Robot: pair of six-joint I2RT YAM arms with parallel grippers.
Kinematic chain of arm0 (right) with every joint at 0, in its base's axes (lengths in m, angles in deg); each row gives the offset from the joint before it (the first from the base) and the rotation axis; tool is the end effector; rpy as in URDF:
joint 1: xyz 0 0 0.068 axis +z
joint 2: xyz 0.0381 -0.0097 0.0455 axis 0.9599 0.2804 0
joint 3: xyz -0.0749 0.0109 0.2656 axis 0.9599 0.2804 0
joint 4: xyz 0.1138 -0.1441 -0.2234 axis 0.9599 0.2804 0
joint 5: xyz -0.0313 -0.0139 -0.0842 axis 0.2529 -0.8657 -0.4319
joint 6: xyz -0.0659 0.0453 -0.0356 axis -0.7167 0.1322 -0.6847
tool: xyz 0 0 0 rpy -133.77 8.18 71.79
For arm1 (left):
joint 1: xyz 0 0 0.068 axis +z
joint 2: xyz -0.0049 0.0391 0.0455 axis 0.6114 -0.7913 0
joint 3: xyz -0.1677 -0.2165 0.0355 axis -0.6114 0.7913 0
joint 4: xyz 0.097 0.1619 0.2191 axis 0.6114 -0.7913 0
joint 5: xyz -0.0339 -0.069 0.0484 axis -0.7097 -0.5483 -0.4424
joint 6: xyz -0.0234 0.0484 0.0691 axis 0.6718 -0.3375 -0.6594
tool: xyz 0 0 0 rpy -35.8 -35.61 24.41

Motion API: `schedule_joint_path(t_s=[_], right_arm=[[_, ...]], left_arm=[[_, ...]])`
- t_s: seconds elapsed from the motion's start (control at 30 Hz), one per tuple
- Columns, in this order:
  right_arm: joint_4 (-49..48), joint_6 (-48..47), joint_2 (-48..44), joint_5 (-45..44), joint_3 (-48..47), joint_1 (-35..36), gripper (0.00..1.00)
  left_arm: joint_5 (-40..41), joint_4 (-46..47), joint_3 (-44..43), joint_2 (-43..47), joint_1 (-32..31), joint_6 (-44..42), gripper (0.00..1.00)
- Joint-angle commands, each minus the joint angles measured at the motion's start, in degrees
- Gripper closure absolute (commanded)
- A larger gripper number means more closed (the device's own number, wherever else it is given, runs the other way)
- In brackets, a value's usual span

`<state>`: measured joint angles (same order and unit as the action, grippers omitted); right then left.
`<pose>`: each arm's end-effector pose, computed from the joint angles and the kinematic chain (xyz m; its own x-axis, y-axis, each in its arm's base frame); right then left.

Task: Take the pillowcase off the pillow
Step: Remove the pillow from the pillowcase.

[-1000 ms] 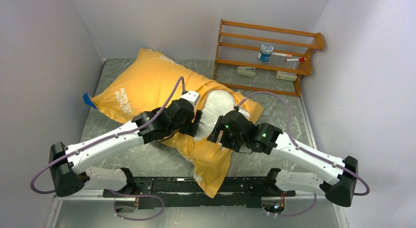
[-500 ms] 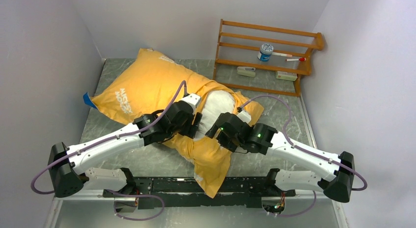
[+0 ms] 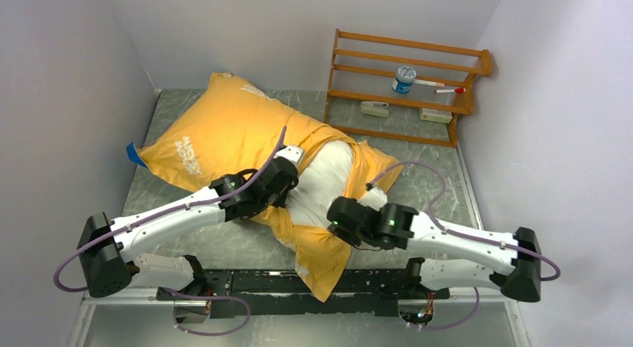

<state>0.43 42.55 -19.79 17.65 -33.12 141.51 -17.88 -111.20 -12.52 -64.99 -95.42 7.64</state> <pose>0.1215 0.2172 0.2241 -0.7849 0.5135 -0.3468 0.3391 0.8244 0.4532 0.1977 -0.2520 0.2565 -0.5979 0.3001 -0.7433 0.4203 0.9070 0.0282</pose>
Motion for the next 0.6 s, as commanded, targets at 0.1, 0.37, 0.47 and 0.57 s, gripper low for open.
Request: schedule_joint_path(t_s=[0.1,0.37,0.47,0.57], right_arm=[[5.2,-0.1,-16.9,4.5,16.7,2.0,0.84],[8.2,2.9,-16.0,3.0,19.3,2.0,0.95],[3.0,-0.4,-10.0,4.1,18.6,2.0,0.95],[0.0,0.4,-5.3,3.1,17.8,2.0,0.96]], left_arm=[[4.2,-2.8,1.1,-0.1,11.0,-2.1,0.95],[-2.8,-3.2,3.2,1.2,19.9,-6.7,0.95],[-12.0,-1.2,4.5,2.2,19.9,-7.3,0.95],[-19.8,-0.1,4.8,5.3,20.0,-7.1,0.70]])
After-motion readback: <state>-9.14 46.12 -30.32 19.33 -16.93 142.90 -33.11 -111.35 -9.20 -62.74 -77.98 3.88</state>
